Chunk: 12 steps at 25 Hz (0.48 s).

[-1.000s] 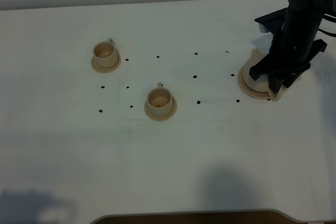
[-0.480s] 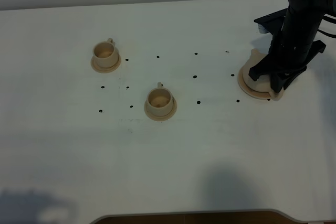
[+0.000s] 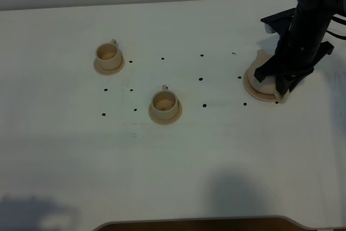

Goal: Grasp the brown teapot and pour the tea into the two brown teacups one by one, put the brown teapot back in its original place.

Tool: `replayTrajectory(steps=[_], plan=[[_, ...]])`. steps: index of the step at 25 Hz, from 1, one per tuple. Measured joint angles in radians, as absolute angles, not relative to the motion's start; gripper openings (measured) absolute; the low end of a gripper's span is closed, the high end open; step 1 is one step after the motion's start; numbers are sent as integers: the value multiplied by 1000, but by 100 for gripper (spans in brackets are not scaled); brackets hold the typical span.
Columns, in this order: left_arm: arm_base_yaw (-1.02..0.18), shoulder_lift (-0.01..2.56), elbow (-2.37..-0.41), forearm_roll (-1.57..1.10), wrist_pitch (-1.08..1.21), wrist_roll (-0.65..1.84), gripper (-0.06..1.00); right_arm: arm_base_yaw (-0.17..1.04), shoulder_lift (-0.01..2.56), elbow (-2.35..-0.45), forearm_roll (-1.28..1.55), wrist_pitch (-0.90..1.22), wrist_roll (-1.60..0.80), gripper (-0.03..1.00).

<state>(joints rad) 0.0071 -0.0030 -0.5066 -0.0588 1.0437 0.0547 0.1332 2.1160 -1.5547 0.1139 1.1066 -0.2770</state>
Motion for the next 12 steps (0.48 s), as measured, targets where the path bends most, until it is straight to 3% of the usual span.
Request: replayTrajectory(steps=[12], plan=[[7, -3, -507, -59, 1044, 55, 49, 134, 2091, -1555, 136, 1087, -288, 12]])
